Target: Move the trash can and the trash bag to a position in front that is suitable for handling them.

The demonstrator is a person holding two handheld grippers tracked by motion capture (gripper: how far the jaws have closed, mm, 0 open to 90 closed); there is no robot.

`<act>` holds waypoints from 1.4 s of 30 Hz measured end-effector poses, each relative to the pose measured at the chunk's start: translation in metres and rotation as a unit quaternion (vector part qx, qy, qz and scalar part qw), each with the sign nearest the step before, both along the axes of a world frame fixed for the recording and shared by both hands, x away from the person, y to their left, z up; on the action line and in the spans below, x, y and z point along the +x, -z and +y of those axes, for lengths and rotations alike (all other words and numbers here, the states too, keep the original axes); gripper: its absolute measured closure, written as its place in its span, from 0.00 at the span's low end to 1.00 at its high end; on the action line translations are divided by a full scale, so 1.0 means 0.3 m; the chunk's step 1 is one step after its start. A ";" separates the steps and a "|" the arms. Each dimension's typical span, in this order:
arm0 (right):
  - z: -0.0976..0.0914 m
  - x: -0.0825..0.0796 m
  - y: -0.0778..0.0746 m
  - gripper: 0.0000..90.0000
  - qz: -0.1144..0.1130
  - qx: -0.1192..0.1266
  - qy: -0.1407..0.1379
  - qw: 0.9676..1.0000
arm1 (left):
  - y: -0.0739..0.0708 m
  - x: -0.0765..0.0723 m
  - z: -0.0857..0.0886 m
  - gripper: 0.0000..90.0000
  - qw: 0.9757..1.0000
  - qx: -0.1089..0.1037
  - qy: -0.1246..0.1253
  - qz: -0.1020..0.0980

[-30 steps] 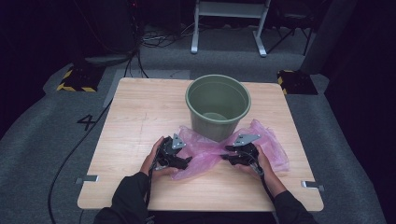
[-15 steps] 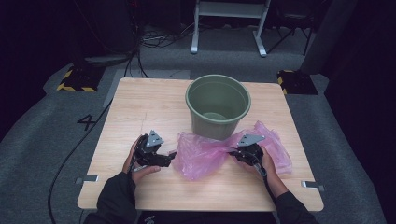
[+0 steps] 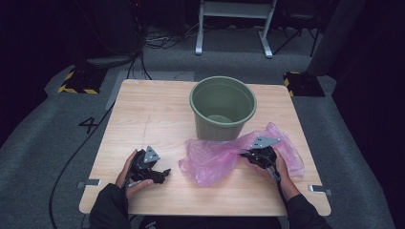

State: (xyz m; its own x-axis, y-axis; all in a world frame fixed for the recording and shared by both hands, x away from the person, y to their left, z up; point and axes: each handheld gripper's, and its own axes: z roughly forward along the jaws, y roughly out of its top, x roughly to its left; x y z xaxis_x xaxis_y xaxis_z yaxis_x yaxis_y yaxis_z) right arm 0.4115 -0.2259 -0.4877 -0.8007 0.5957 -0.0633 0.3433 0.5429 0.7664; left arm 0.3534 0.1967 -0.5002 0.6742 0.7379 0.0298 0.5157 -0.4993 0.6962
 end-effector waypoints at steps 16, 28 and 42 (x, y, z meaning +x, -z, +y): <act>-0.054 -0.031 -0.033 1.00 -0.015 0.034 -0.012 0.999 | 0.013 -0.008 0.019 0.17 1.000 -0.023 -0.005 0.005; -0.094 -0.063 -0.075 1.00 -0.051 0.059 -0.006 0.997 | 0.013 -0.005 0.021 0.16 1.000 -0.022 -0.002 0.005; -0.089 -0.085 -0.134 1.00 -0.093 0.089 -0.022 0.991 | 0.012 -0.007 0.024 0.16 1.000 -0.020 -0.003 0.004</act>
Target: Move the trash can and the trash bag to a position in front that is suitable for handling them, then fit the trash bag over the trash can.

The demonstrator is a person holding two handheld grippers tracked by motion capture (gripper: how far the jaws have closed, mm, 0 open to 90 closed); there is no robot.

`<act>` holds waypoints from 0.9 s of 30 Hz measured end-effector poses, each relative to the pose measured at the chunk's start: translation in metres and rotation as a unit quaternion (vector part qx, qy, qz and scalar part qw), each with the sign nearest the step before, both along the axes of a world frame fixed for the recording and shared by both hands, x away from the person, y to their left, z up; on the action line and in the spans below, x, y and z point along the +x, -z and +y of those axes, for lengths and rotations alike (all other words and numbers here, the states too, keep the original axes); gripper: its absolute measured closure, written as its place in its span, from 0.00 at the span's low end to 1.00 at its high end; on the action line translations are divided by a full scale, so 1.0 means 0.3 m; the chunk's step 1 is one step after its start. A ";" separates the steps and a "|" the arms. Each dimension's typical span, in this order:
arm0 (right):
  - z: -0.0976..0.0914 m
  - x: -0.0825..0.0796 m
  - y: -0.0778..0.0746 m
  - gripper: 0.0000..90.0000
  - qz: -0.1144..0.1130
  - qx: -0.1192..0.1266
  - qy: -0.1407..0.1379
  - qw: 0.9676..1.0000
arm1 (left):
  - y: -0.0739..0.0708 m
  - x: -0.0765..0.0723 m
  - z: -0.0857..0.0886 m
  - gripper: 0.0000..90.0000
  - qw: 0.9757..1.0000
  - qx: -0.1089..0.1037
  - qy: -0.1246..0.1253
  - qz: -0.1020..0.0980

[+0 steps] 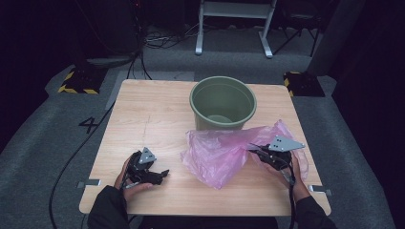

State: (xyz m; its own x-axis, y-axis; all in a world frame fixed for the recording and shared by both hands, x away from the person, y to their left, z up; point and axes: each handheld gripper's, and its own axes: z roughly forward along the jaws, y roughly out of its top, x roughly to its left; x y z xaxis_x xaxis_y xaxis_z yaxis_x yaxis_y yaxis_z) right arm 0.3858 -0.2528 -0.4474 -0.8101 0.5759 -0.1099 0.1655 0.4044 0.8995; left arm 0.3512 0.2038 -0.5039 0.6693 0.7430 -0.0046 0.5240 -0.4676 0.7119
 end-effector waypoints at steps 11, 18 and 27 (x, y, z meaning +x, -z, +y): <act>-0.010 -0.015 -0.032 1.00 -0.013 0.020 0.000 1.000 | 0.000 -0.001 0.000 0.16 1.000 0.001 -0.001 -0.002; -0.013 -0.027 -0.052 1.00 -0.026 0.029 -0.003 0.999 | 0.000 -0.001 0.000 0.16 1.000 0.002 -0.002 -0.002; -0.024 -0.067 -0.097 1.00 -0.042 0.046 -0.011 0.998 | 0.001 0.003 -0.007 0.15 1.000 -0.002 -0.004 0.002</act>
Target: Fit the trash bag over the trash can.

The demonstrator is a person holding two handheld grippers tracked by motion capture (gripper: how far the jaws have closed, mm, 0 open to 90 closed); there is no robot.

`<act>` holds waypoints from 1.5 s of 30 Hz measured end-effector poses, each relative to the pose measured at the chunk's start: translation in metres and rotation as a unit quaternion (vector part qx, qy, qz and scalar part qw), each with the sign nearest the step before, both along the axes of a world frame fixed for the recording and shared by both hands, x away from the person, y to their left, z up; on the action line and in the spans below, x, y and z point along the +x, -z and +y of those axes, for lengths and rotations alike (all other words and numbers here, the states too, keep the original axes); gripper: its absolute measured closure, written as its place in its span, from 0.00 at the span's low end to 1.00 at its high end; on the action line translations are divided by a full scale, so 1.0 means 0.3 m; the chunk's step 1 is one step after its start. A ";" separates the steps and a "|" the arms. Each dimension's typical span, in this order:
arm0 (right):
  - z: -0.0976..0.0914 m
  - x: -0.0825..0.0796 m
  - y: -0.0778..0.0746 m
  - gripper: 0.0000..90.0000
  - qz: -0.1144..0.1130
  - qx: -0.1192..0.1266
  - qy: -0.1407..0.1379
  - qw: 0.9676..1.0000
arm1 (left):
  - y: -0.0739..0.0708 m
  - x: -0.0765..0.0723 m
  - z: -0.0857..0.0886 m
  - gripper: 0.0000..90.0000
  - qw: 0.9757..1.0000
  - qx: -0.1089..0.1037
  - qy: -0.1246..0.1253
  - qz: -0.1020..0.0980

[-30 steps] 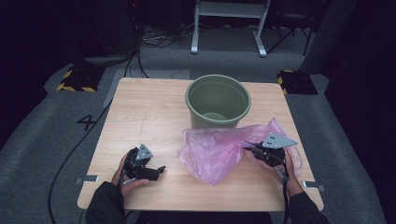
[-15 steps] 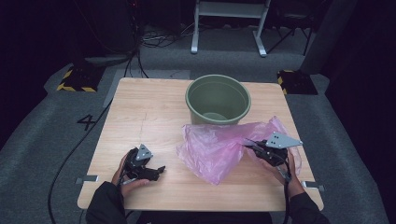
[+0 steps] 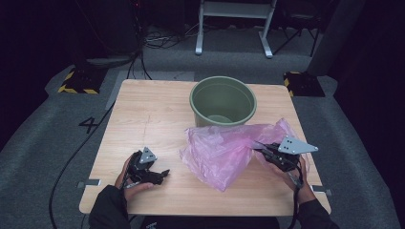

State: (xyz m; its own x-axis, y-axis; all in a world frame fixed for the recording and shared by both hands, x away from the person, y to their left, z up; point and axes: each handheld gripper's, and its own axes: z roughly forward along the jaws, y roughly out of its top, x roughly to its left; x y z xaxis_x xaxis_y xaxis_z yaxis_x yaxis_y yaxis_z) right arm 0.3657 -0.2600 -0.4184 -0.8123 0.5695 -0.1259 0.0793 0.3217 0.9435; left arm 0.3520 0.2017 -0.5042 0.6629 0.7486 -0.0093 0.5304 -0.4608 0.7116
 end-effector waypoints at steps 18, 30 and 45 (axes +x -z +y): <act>-0.035 -0.108 -0.081 1.00 -0.047 0.013 -0.006 0.999 | -0.001 0.006 -0.001 0.15 1.000 0.004 0.005 -0.004; -0.061 -0.098 -0.141 1.00 -0.073 0.039 0.023 0.996 | 0.000 0.008 -0.007 0.15 1.000 0.002 0.002 -0.002; -0.034 0.014 -0.244 1.00 -0.097 0.037 0.084 0.991 | -0.009 0.015 -0.016 0.17 1.000 0.012 0.003 -0.001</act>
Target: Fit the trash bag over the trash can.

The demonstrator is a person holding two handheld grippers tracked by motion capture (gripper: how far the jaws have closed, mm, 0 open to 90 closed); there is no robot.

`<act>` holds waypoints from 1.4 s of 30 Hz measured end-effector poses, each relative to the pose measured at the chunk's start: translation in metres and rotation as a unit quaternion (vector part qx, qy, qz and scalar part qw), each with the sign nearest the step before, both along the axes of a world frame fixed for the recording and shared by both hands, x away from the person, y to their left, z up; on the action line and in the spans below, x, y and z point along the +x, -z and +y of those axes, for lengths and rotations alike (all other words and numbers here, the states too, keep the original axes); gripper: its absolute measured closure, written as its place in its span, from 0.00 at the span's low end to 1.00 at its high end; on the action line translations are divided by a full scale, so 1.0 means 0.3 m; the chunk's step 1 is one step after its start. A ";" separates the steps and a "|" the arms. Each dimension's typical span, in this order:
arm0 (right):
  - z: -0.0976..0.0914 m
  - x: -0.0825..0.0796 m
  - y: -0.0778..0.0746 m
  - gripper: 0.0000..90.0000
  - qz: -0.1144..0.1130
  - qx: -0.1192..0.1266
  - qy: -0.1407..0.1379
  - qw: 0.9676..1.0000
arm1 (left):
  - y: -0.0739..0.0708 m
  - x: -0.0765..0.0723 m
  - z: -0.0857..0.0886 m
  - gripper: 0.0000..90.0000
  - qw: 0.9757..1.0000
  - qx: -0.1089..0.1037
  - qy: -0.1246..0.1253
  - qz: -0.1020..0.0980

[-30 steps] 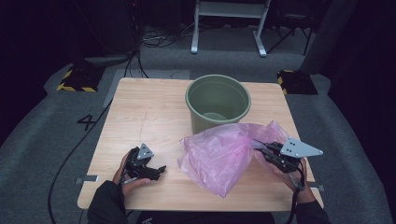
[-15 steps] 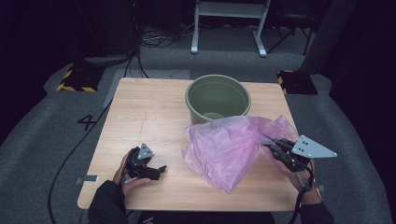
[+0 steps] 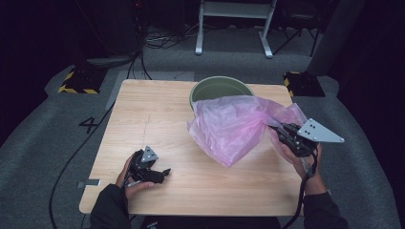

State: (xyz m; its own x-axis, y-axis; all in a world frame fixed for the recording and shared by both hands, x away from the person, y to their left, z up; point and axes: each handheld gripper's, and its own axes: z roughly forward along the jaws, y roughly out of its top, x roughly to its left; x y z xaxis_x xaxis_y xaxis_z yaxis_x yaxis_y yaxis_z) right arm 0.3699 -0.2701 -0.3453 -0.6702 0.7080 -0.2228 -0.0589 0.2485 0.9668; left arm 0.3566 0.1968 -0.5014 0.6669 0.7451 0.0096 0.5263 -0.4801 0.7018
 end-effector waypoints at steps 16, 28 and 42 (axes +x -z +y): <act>0.000 0.110 -0.021 1.00 -0.004 -0.041 0.099 0.994 | -0.087 -0.031 -0.050 0.19 0.998 -0.020 0.022 -0.050; 0.000 0.160 -0.017 1.00 0.012 -0.053 0.123 0.991 | -0.182 -0.009 -0.067 0.21 0.995 -0.022 0.028 -0.095; 0.034 0.203 -0.021 1.00 0.015 -0.068 0.127 0.989 | -0.135 0.194 -0.024 0.21 0.994 -0.070 0.011 -0.079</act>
